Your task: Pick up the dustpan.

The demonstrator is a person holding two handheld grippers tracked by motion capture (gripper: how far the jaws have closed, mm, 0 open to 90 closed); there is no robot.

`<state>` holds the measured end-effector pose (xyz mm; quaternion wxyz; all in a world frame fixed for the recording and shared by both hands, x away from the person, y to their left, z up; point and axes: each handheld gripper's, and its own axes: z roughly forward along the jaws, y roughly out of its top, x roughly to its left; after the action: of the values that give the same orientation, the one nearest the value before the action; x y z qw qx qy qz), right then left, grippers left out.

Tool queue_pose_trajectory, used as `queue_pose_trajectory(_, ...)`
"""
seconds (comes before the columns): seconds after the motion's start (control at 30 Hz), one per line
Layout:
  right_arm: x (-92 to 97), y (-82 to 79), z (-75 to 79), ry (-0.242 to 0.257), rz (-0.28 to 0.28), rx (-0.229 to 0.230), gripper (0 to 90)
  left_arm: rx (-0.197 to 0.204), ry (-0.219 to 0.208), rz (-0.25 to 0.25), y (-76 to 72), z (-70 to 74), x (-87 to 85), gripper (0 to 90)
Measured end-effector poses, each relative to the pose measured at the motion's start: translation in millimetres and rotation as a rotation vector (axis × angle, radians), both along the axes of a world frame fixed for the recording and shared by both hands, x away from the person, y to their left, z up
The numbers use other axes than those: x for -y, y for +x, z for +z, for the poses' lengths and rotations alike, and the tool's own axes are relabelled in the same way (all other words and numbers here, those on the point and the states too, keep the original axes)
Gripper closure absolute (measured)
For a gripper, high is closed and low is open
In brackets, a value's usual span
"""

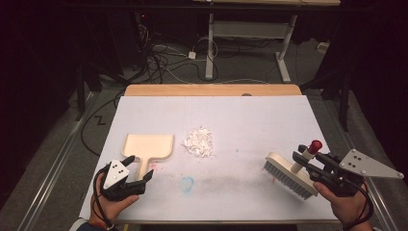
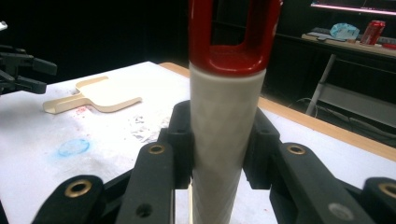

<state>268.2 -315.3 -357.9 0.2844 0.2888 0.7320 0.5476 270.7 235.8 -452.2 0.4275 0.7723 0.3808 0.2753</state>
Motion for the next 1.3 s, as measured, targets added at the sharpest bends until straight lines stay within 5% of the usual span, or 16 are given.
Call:
queue_pose_trajectory(0.4,-1.3,7.0,-1.2,-0.009,-0.013,0.003,70.7,-0.060,0.023,0.050,-0.2,-0.9,-0.2,20.5)
queue_pose_trajectory(0.57,-4.0,13.1,0.2,-0.005,-0.011,0.006,70.7,-0.228,-0.072,0.141,1.4,-2.2,-11.4,23.6)
queue_pose_trajectory(0.8,-11.8,22.7,-1.7,-0.026,0.004,0.008,70.6,-0.369,-0.073,0.231,11.1,-18.1,2.3,24.2)
queue_pose_trajectory(0.87,-13.9,24.1,-3.1,-0.032,0.008,0.004,70.6,-0.386,-0.031,0.270,28.9,-23.8,12.1,24.3)
queue_pose_trajectory(1.03,-16.5,22.3,-5.3,-0.050,0.007,0.008,70.6,-0.411,-0.022,0.300,50.6,-31.2,16.9,26.8)
queue_pose_trajectory(1.2,-14.0,20.9,-6.8,-0.044,0.000,-0.002,70.6,-0.380,0.015,0.325,69.2,-31.7,18.1,36.9)
queue_pose_trajectory(1.3,-12.5,19.1,-7.6,-0.046,-0.005,-0.004,70.6,-0.376,0.027,0.297,78.6,-31.6,13.6,41.8)
